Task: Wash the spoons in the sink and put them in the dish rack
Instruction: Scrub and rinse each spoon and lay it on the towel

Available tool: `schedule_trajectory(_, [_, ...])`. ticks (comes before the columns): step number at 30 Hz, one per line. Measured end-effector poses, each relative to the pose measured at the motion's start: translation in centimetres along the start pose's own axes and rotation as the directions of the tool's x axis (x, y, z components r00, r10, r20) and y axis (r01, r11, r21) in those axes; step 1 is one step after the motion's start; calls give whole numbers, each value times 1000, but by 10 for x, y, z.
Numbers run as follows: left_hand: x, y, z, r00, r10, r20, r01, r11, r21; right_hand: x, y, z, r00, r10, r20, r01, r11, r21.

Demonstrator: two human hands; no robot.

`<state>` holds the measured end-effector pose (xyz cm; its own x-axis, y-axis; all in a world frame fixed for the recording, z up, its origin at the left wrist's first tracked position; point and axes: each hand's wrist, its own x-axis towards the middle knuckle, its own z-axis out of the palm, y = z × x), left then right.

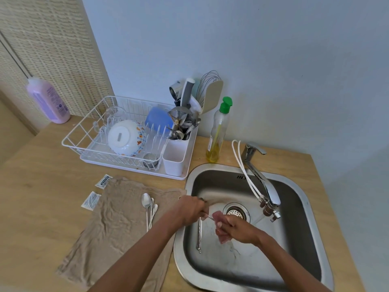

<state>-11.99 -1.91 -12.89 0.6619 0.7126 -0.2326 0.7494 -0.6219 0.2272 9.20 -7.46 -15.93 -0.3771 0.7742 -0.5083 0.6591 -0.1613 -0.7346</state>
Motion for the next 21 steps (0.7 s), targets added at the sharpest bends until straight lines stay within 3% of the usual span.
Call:
schedule_trajectory(3, [-3, 3, 4, 1000, 17, -12, -17, 1000, -11, 3, 4, 3, 999, -33, 38, 36, 997, -74])
schedule_trajectory(6, [-5, 3, 6, 1000, -7, -20, 7, 999, -33, 6, 7, 3, 999, -16, -30, 14, 999, -43])
schedule_trajectory(12, [-2, 0, 8, 979, -156, 131, 169, 981, -97, 5, 5, 9, 983, -24, -183, 28, 999, 19])
schedule_trajectory(15, [-2, -6, 5, 977, -167, 133, 178, 981, -74, 4, 3, 9, 993, -25, -113, 31, 998, 50])
schedule_trajectory(18, [-4, -7, 7, 986, -128, 103, 134, 990, -53, 2, -1, 6, 997, -78, -15, 77, 995, -61])
schedule_trajectory(21, [-7, -8, 12, 991, -112, 68, 118, 989, -90, 5, 8, 6, 996, -58, -65, 53, 996, -78])
